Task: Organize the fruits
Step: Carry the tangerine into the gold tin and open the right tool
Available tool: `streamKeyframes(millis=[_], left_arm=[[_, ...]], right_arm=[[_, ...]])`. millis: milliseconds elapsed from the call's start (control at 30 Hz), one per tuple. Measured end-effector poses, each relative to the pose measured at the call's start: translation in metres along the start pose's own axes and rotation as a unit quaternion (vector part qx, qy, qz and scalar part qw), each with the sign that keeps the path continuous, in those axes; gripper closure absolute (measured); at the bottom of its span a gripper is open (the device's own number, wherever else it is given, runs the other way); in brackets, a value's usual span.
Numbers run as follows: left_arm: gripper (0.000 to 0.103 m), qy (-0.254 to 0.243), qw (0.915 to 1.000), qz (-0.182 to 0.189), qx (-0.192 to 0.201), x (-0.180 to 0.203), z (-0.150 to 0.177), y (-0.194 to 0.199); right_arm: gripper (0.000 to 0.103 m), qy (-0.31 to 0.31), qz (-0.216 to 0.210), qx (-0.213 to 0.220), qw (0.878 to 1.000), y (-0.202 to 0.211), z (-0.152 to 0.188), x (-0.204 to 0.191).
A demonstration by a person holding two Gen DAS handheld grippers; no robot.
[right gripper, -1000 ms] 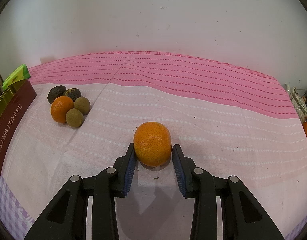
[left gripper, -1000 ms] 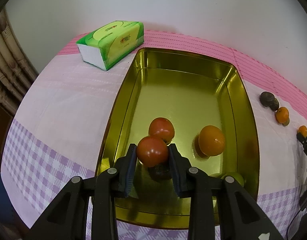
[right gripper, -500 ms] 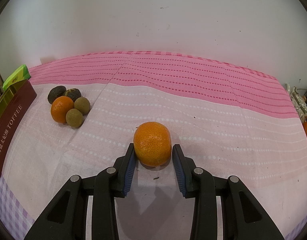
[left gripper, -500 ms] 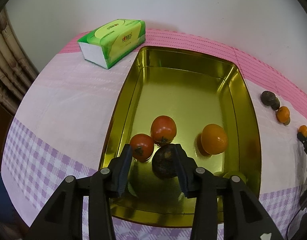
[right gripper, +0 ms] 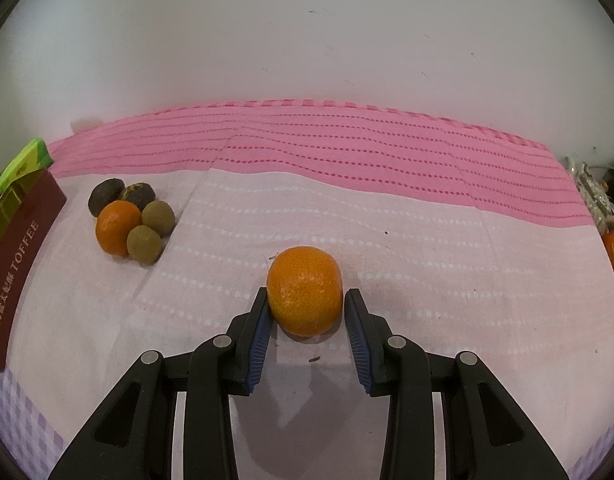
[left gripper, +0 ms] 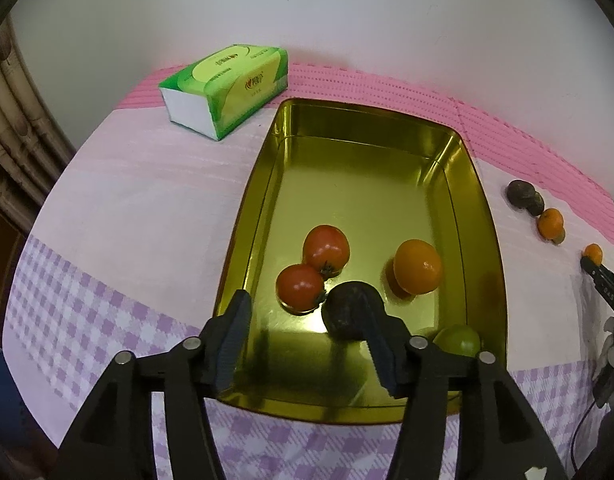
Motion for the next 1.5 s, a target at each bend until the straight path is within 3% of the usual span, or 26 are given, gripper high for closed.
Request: streamKeyframes(millis=[367,467,567,700,900,1100,1500], left_arm=[[0.034,-0.005,0.9998,0.015,0.015,-0.004,-0.001,0.016],[0.02,-0.009,0.9994,0.021,0.025,-0.002,-0.002,0.022],[0.02,-0.007,0.999,0.028,0.034,-0.003,-0.004,0.027],[0.02,-0.007,0.9987,0.027,0.042,-0.008,-0.005,0.033],[0.011,-0.014,0.9978,0.021,0.061,-0.021,-0.008,0.049],[0.005,-0.034,0.9957,-0.007,0.086,-0.042,-0.007,0.064],[0.001,0.006,0.9959,-0.049,0.076,-0.085,0.01,0.059]], right_arm=[[0.069,0.014,0.011,-0.001,1.0,0.012,-0.007,-0.011],[0.069,0.01,0.005,0.008,1.0,0.022,-0.015,-0.018],[0.069,0.013,-0.011,0.018,1.0,0.034,-0.024,-0.035],[0.069,0.029,-0.041,0.027,0.998,0.048,-0.031,-0.069],[0.069,0.041,-0.089,0.019,0.995,0.057,-0.031,-0.122],[0.069,0.063,-0.136,0.015,0.989,0.069,-0.032,-0.182],[0.069,0.105,-0.222,0.001,0.969,0.088,-0.034,-0.296]])
Point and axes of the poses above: each gripper's, at about its wrist camera, not at the fingertips, and y roughly against the way its jaws point, x to its right, z to its underside, the point moved 10 cm from there along -y, roughly the way its jaws point, and after that the axes turned 15 degrees about x, right-handed, at the moved point
